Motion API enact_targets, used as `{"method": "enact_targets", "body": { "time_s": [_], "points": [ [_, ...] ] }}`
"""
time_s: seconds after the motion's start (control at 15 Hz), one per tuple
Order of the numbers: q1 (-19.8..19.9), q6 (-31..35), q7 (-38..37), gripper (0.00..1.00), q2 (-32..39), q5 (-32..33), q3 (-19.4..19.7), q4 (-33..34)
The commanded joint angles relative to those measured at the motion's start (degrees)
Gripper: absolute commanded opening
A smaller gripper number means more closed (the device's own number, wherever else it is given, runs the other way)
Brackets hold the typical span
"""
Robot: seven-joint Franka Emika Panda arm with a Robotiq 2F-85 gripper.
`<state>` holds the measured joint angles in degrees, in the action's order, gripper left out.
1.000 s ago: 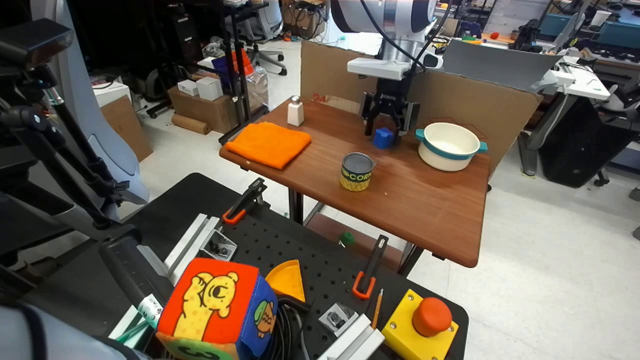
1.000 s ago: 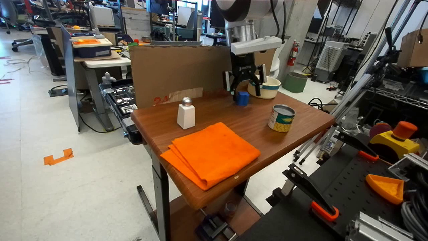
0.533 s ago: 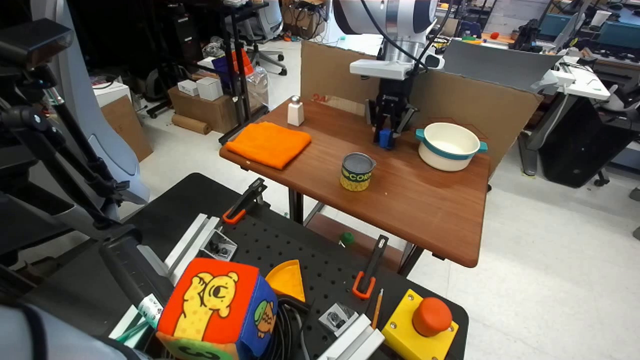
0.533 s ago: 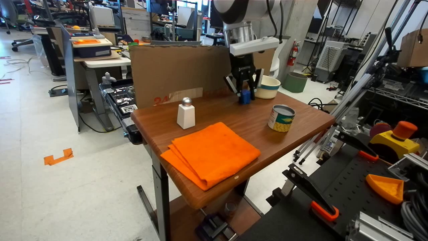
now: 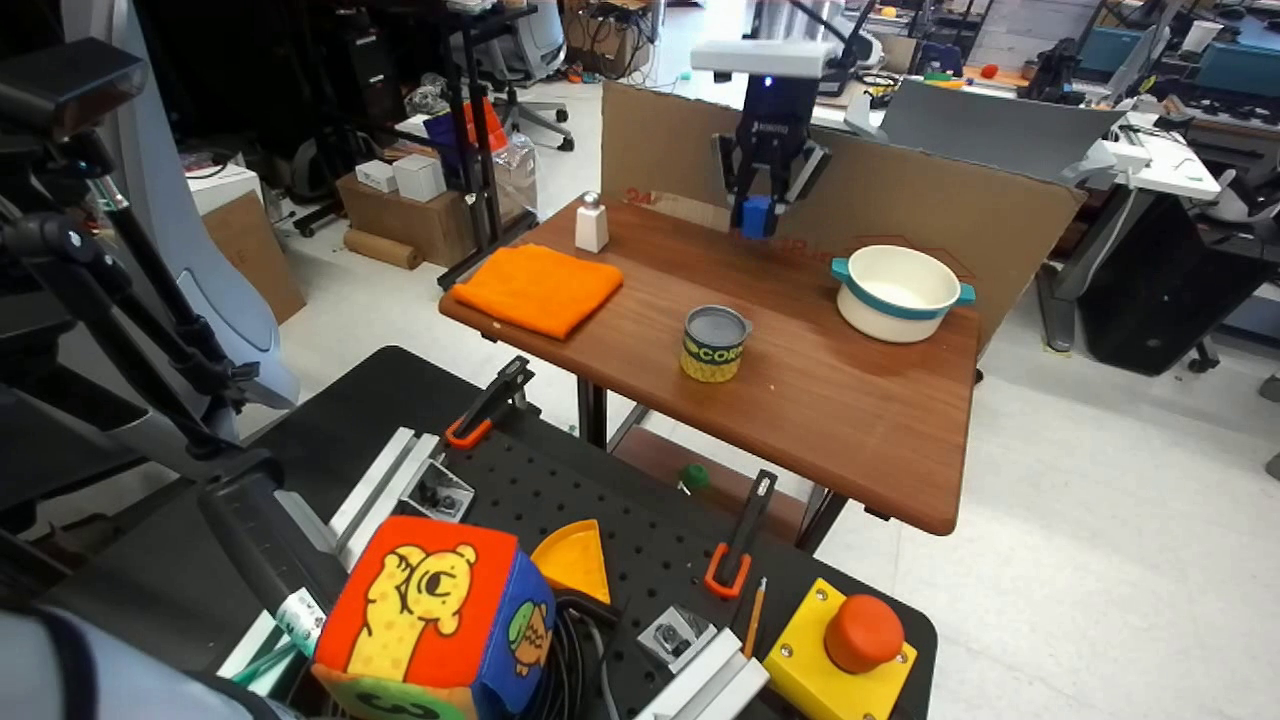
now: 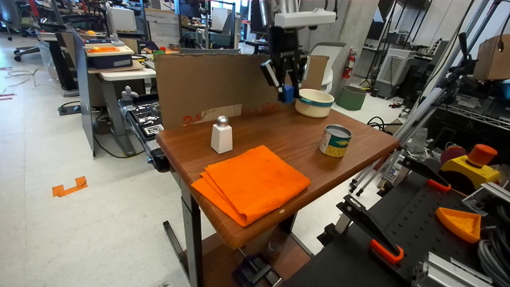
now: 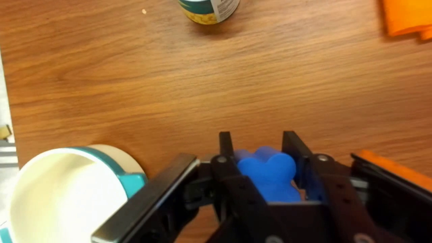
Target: Pick up the blue object on the table and put it in the pot
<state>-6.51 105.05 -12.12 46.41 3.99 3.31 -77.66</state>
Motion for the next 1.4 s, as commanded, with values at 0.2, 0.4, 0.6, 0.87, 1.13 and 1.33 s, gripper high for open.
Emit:
{"method": "enact_targets", "body": {
  "time_s": [0.2,0.4,0.6,0.87,1.13,1.33],
  "points": [
    [5.9,-4.0,11.8,0.16,-13.8,-2.7,-1.9,-6.7],
    [11.1,-8.0,17.5,0.16,-13.4,-3.7,-0.9,-3.9],
    [15.5,-11.1,20.9,0.16,-9.1,-3.9,0.1,1.5],
    [18.5,-14.9,20.4,0.16,-1.2,-4.0,0.5,11.6],
    [18.4,-18.4,17.6,0.16,7.3,-4.2,0.4,21.9],
    [17.7,-19.1,13.6,0.16,12.6,-4.3,0.6,28.6]
  ]
}}
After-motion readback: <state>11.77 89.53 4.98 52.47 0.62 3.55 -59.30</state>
